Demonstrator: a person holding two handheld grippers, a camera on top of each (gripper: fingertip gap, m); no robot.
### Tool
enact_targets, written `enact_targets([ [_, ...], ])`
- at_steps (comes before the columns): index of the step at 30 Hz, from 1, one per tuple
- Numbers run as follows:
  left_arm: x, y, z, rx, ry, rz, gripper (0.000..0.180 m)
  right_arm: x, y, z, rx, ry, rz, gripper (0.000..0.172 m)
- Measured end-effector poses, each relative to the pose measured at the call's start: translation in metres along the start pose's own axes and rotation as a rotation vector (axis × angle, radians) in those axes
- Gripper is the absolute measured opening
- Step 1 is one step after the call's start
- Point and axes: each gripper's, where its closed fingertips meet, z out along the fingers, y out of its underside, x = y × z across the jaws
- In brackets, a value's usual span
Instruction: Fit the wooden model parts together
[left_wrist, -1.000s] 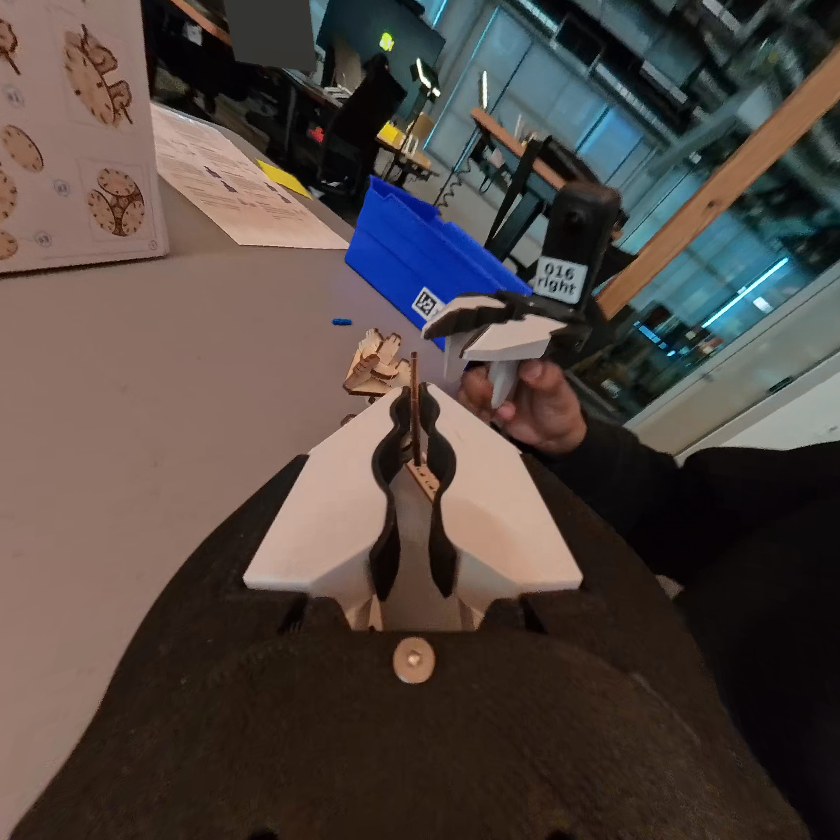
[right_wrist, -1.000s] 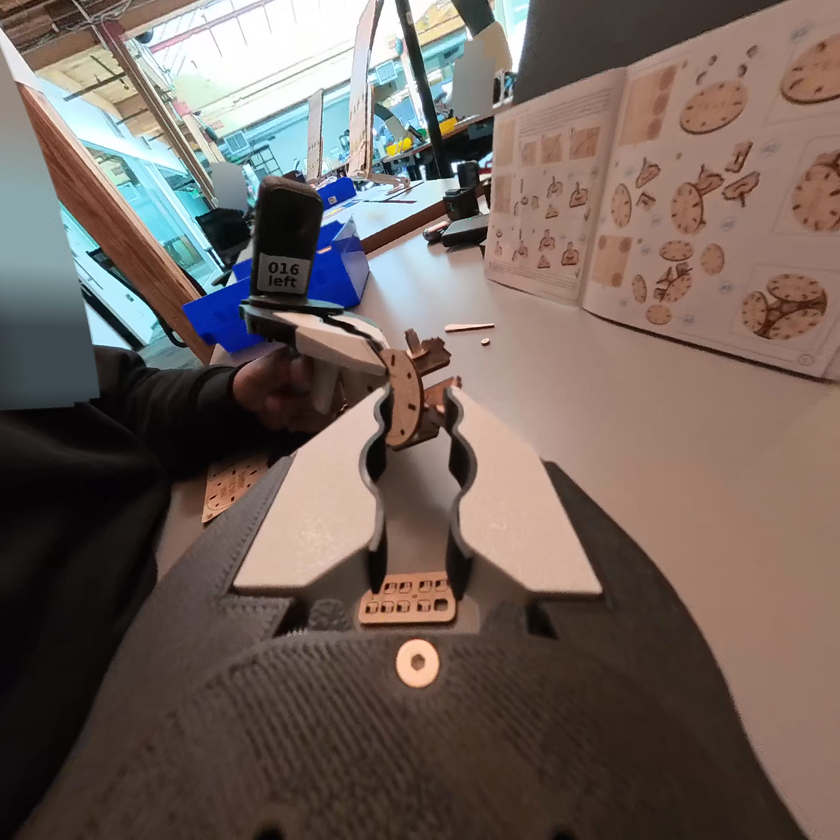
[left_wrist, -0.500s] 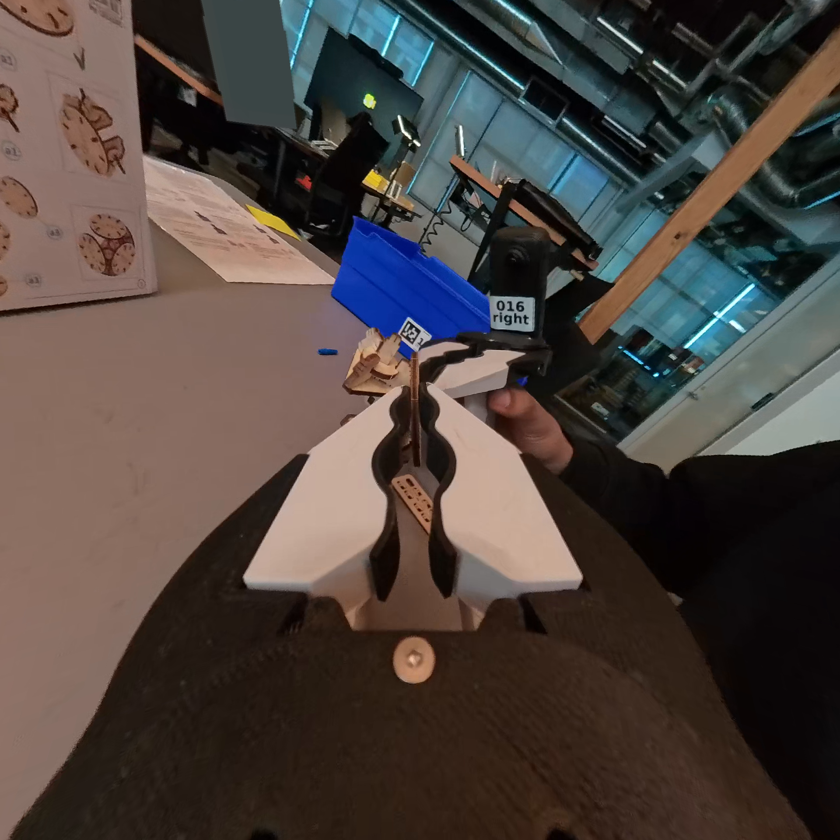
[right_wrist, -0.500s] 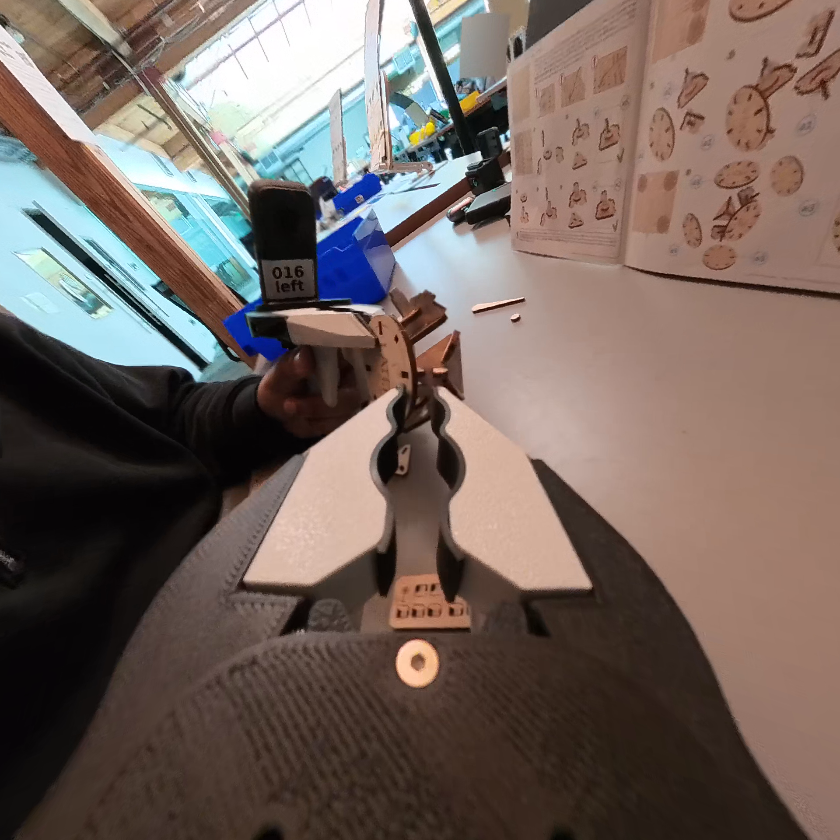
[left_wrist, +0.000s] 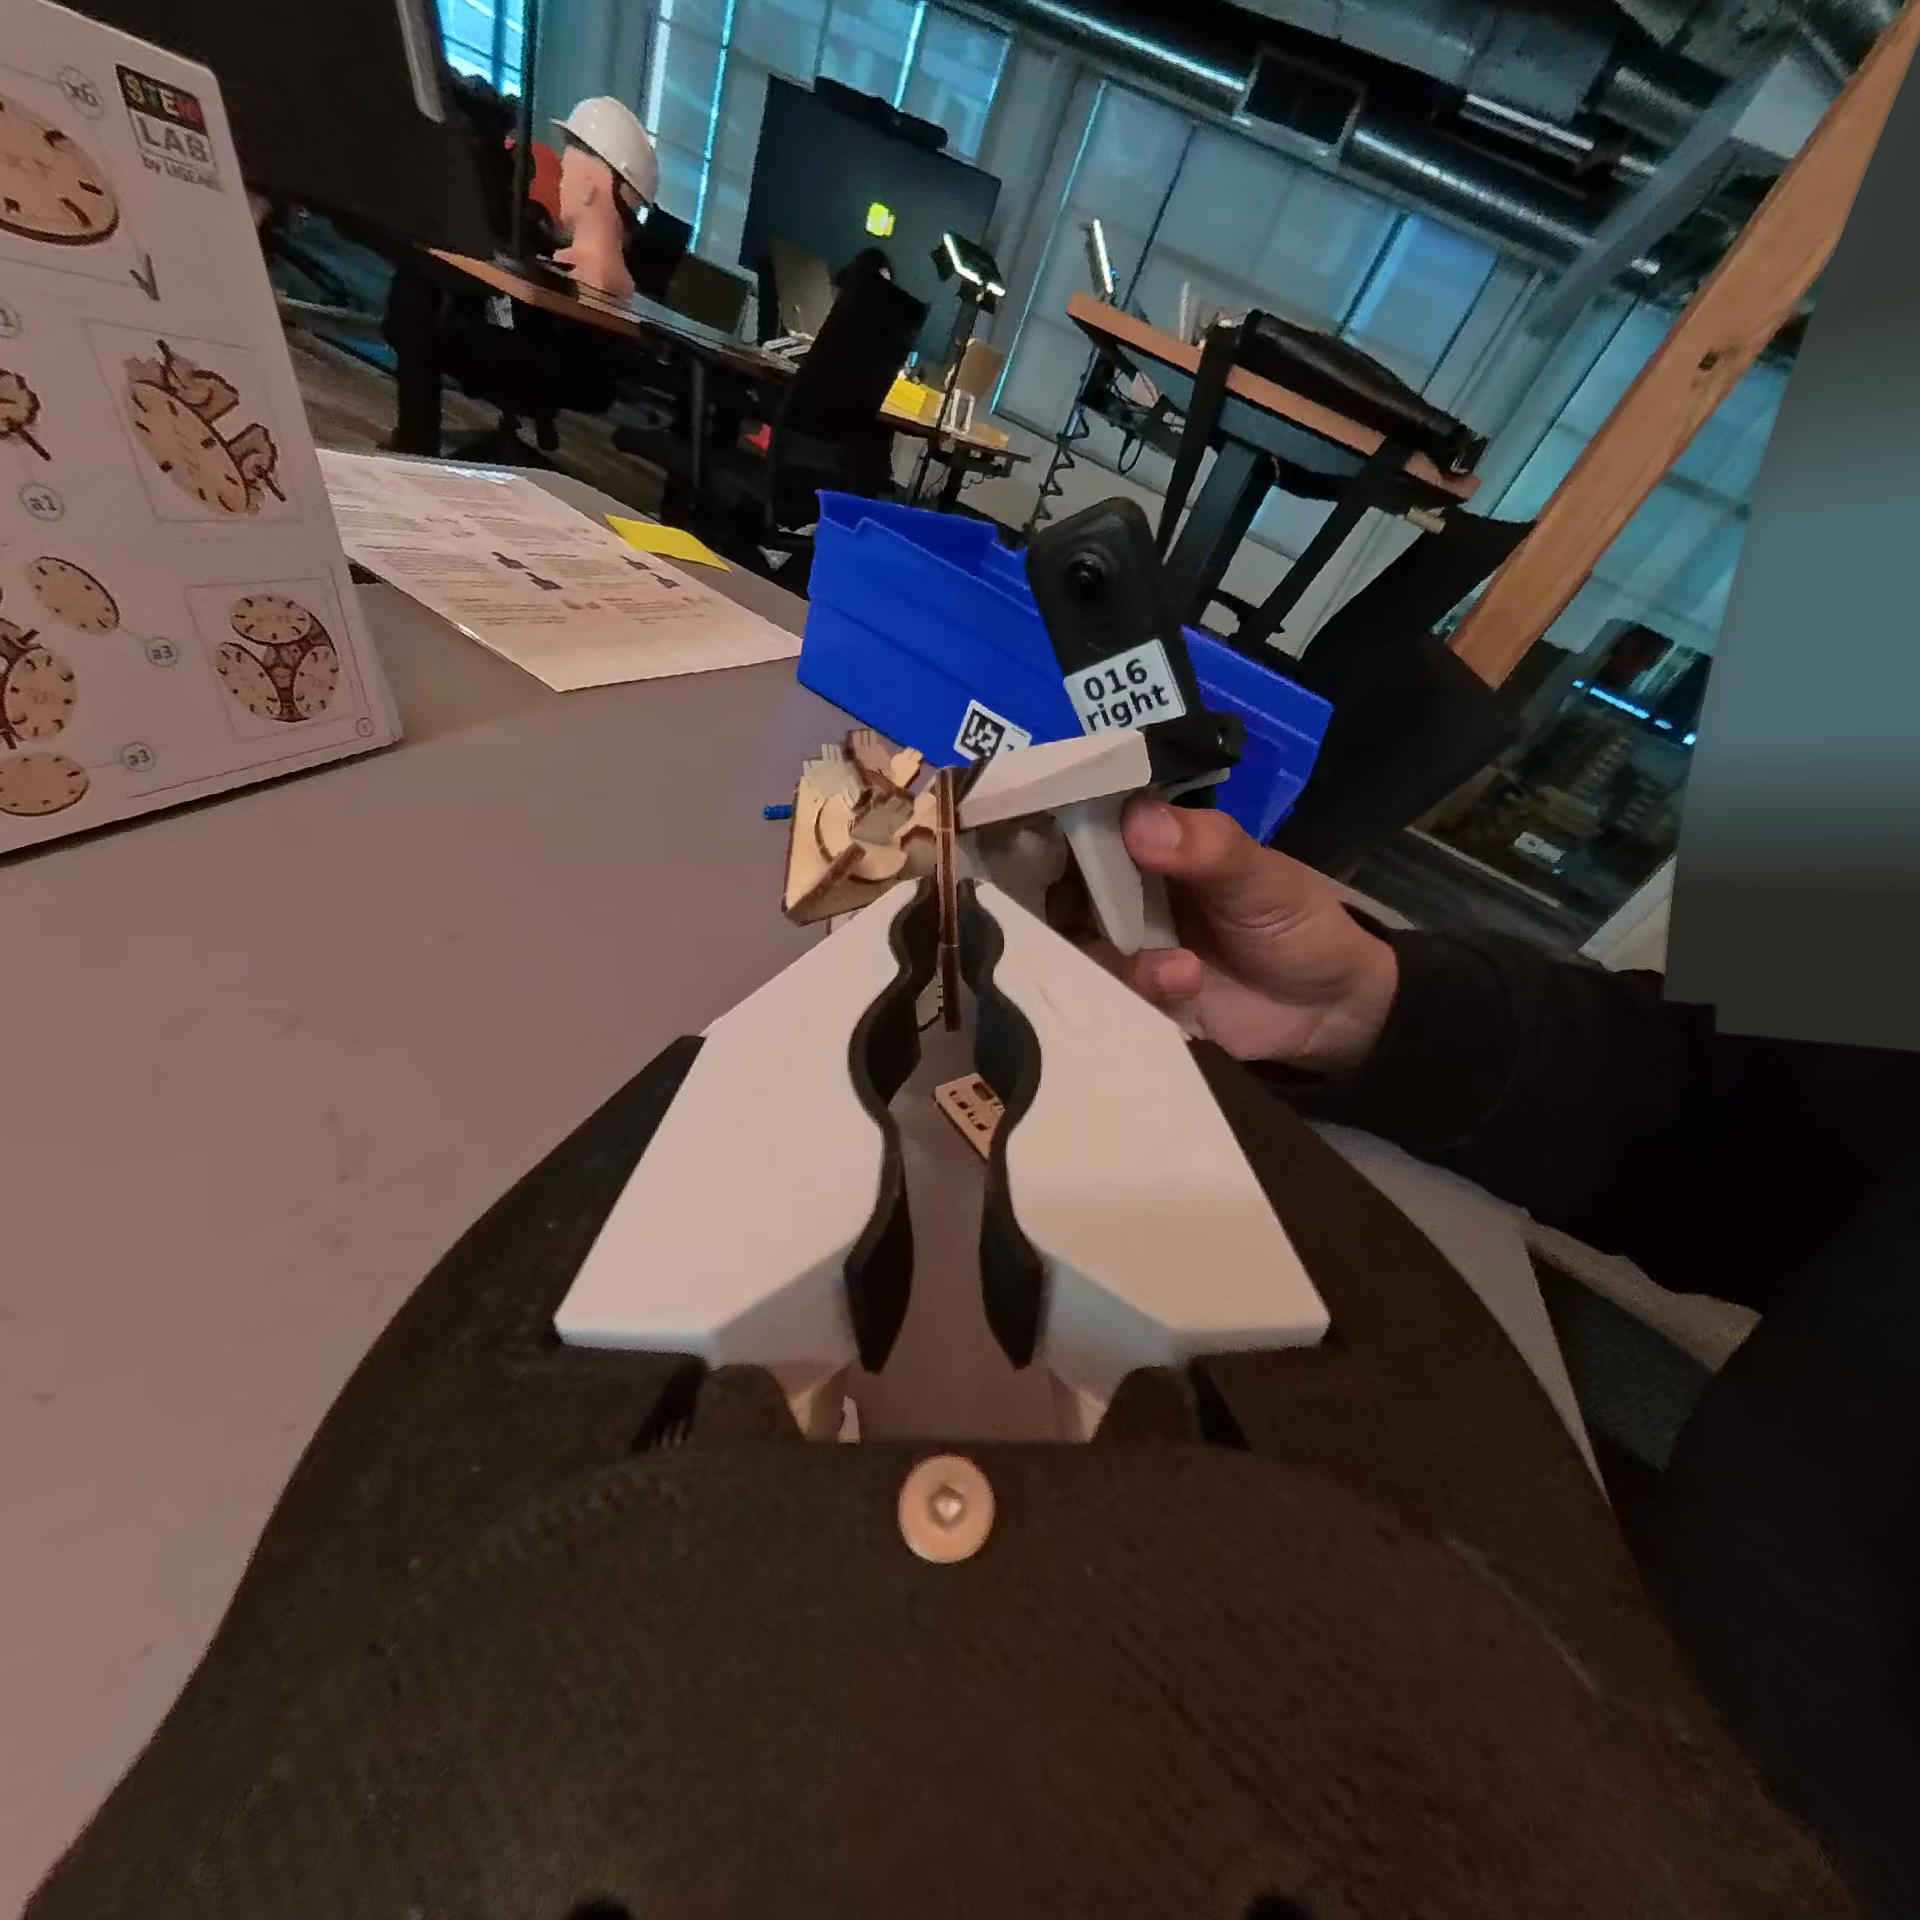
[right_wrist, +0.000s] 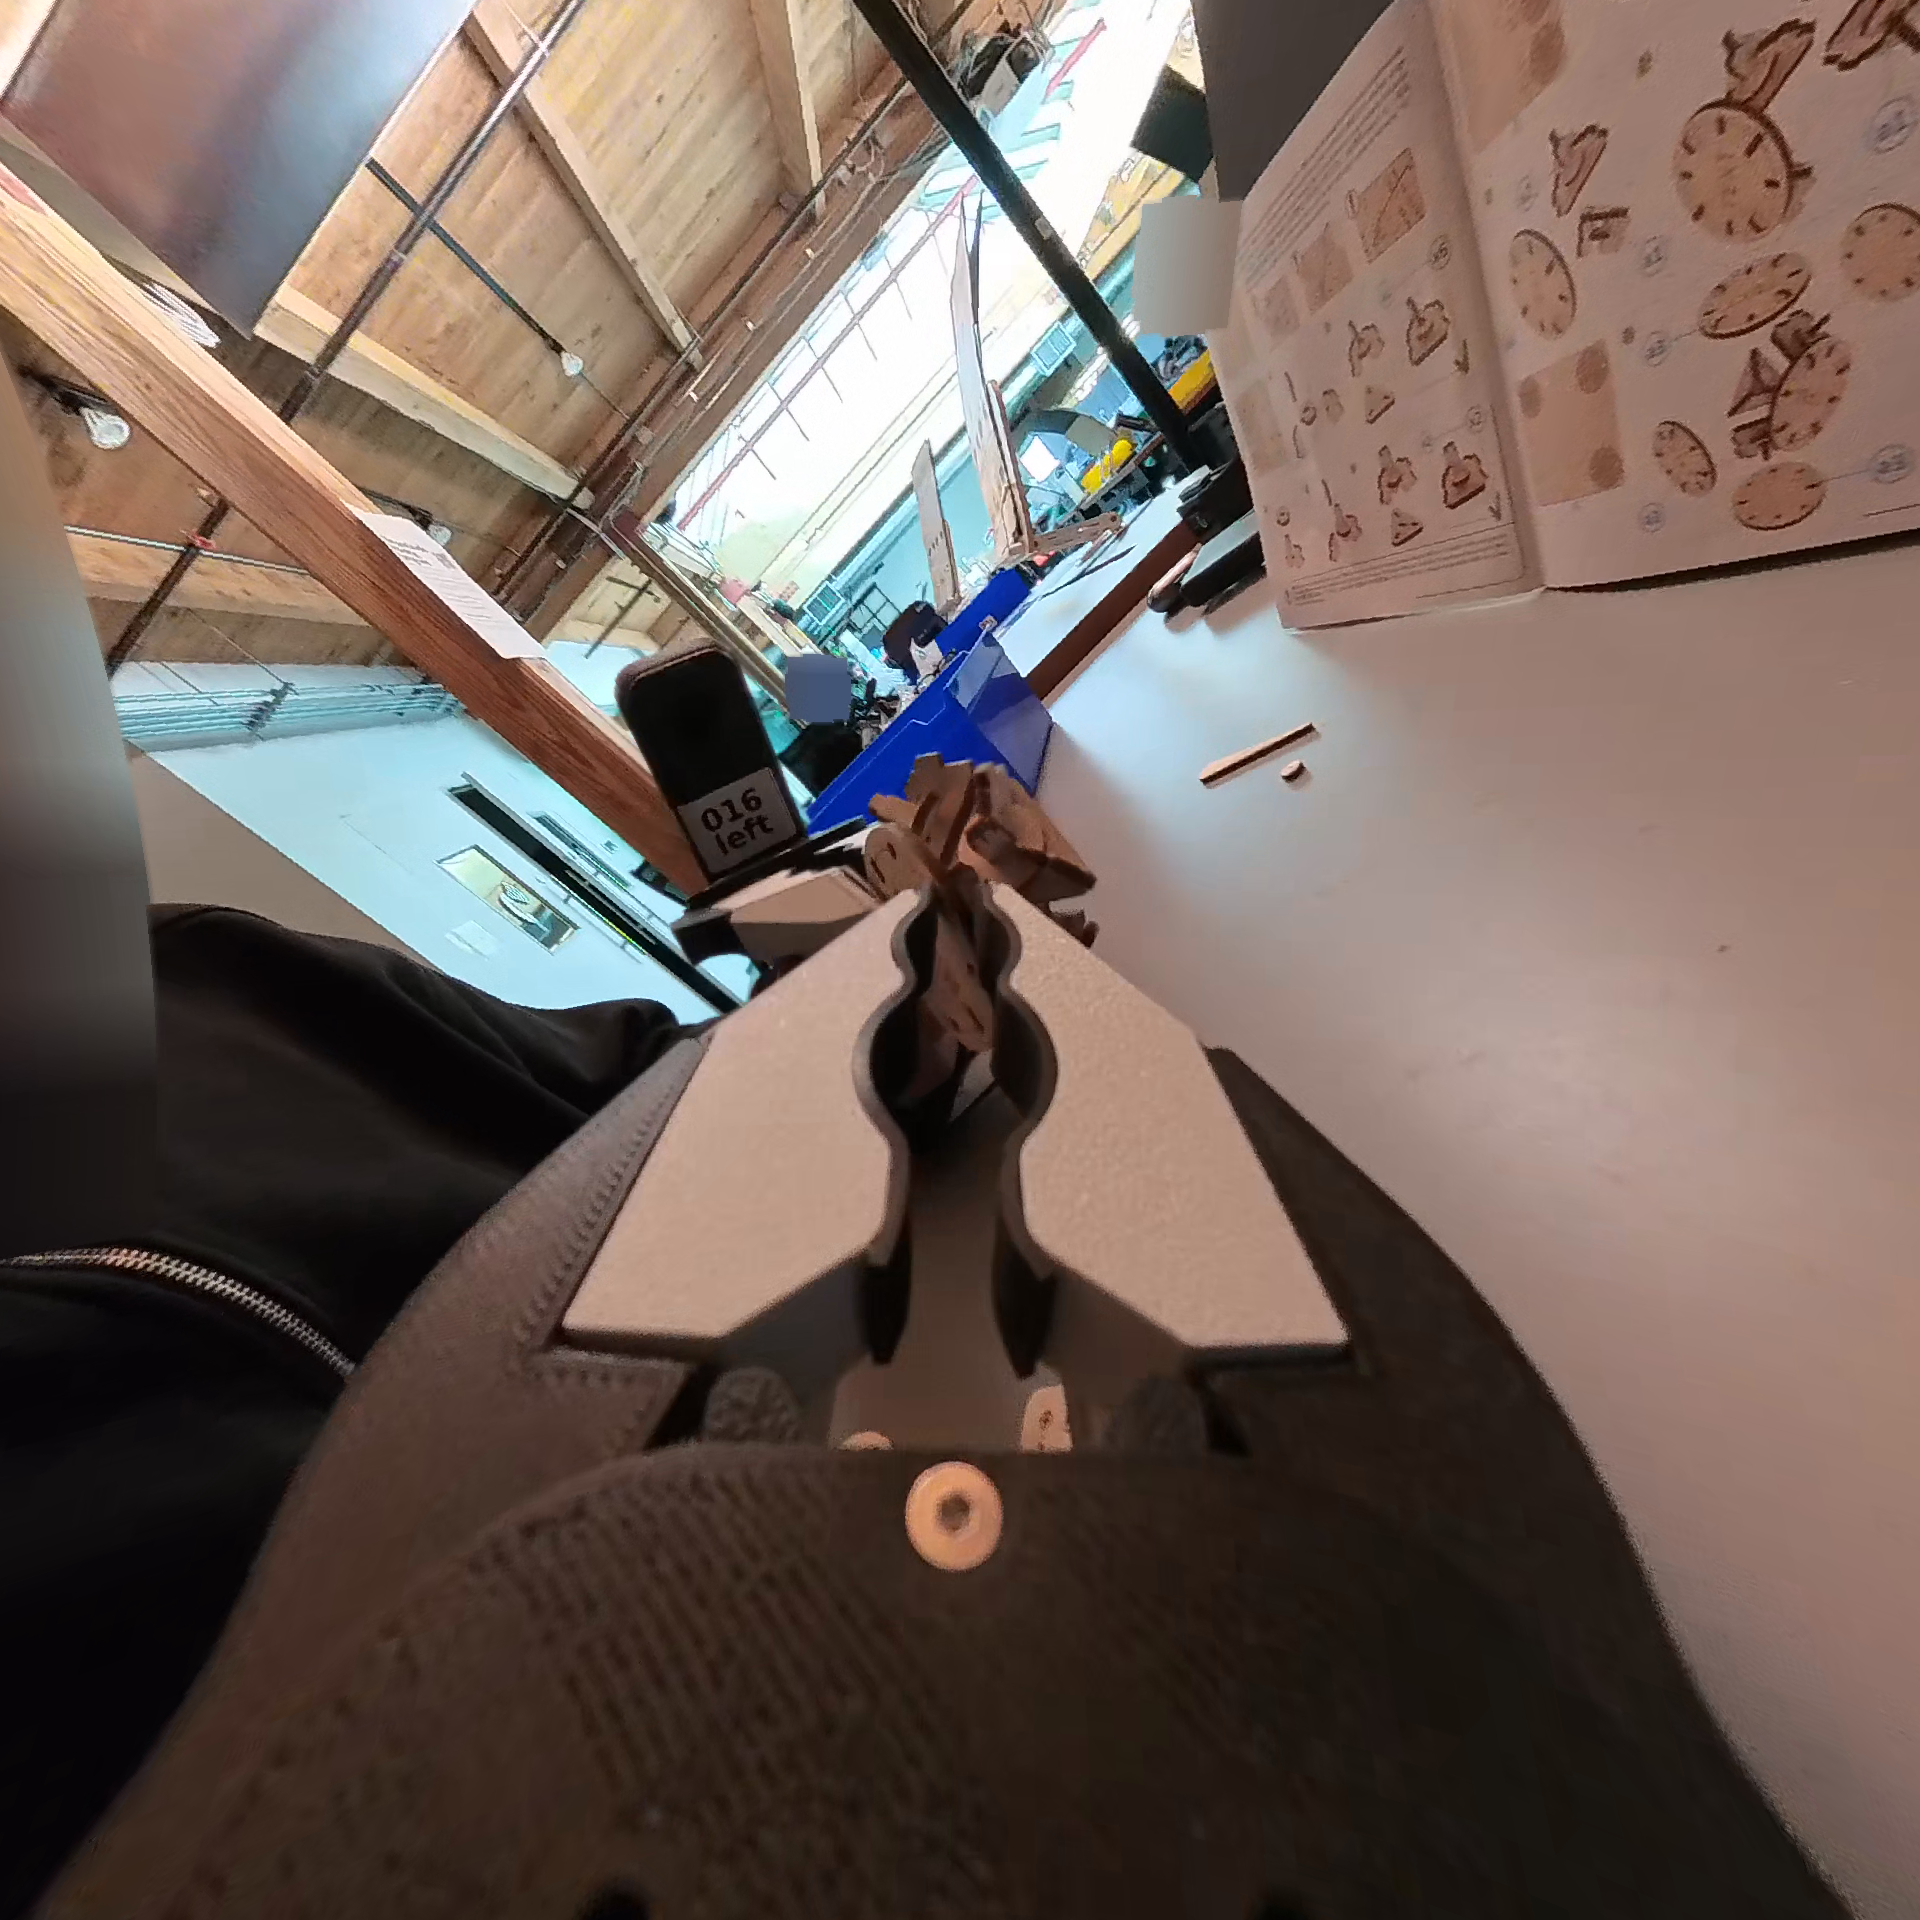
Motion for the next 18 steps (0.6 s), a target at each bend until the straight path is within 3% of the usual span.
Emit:
enact_targets([
  [8, 0.0003, 0.0020, 0.0014, -0.013, -0.041, 0.055, 0.000, 0.0016, -0.0011, 0.0003, 0.021, 0.010, 0.009, 0.006],
  [18, 0.0078, 0.0054, 0.0042, -0.030, -0.163, 0.328, 0.003, 0.0020, -0.0016, -0.0004, 0.029, 0.058, -0.071, 0.005],
])
